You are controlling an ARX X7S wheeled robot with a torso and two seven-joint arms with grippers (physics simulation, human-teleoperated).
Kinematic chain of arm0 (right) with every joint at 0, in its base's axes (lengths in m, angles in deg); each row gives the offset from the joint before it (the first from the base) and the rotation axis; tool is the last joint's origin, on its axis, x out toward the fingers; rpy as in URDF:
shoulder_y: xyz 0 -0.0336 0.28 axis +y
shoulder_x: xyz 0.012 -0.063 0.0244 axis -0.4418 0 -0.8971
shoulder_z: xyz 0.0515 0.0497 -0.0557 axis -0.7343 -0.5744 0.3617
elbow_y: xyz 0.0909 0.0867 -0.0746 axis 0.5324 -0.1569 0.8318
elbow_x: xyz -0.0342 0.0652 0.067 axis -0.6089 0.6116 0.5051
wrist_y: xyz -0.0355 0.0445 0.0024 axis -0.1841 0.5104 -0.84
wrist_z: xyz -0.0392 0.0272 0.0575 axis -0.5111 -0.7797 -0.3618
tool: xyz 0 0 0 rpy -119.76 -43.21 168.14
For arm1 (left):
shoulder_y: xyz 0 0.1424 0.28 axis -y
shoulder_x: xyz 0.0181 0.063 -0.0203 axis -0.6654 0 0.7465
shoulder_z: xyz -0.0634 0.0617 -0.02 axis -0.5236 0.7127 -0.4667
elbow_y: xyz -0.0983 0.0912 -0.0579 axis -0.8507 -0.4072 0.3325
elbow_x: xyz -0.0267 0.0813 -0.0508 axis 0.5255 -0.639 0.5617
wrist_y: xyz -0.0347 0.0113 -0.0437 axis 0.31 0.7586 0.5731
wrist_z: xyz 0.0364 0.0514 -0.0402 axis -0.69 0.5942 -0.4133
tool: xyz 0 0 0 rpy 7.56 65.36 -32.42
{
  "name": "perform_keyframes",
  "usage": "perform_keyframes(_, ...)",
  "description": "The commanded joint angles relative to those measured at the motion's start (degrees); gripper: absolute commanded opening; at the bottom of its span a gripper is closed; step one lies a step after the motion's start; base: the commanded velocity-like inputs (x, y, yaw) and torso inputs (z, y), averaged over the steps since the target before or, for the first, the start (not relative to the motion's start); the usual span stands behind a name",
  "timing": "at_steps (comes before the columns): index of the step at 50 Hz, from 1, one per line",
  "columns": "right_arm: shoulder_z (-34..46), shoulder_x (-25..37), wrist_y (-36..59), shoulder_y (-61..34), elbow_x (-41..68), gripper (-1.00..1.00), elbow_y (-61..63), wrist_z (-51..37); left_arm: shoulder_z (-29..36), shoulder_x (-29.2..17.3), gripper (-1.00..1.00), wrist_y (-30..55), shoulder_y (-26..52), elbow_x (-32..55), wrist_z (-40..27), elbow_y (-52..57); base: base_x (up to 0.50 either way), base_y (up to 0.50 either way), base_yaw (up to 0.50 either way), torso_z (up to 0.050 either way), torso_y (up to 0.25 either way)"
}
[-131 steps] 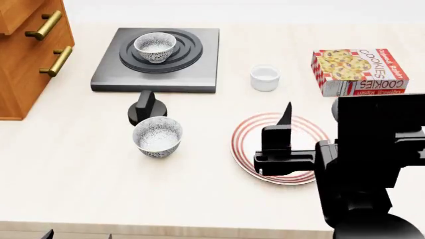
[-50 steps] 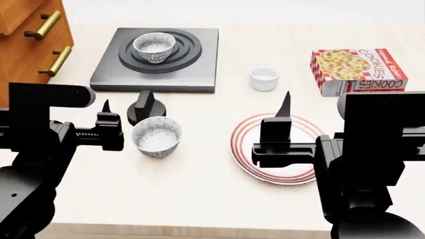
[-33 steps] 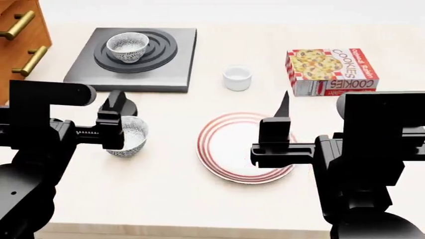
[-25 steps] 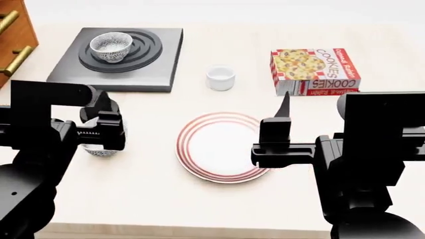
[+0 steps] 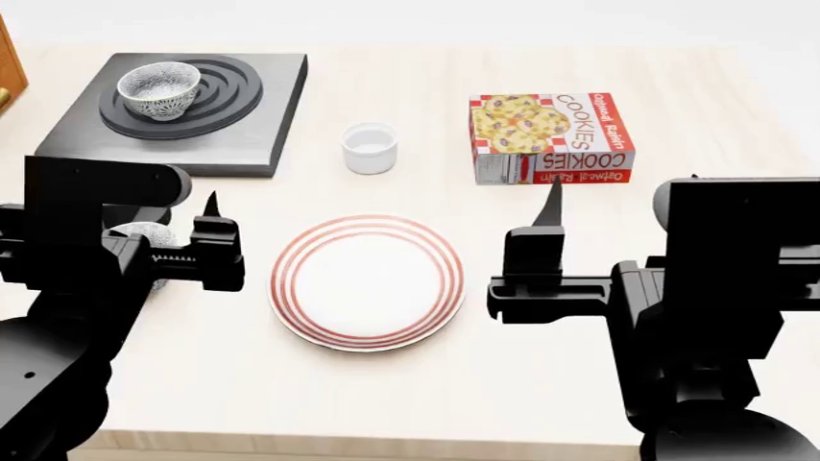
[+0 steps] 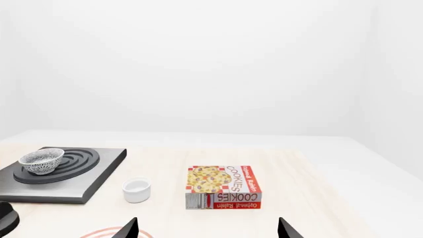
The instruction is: Pick the akita bowl on the stove and place it on the plate.
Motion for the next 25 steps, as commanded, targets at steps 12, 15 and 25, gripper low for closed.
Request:
perform_keyframes(12,0.9,0.6,1.1,-0.5,0.6,1.00,0.5,-0.8,0.5,-0.4,1.00,-0.3,0.0,0.5,-0.3,-0.1,0.00,0.00,0.00,0.000,0.000)
perform_keyframes(15,0.8,0.6,0.9,-0.5,0.8,1.00,0.5,-0.8,0.5,-0.4,1.00,0.0,0.1,0.7,-0.4,0.1,0.11,0.00,0.00,0.000,0.000)
perform_keyframes(25,1.0,0.9,0.6,-0.4,1.1,1.00,0.3,-0.9,0.6,-0.5,1.00,-0.3,0.2,1.0,-0.5,-0.2,0.24,0.00,0.00,0.000,0.000)
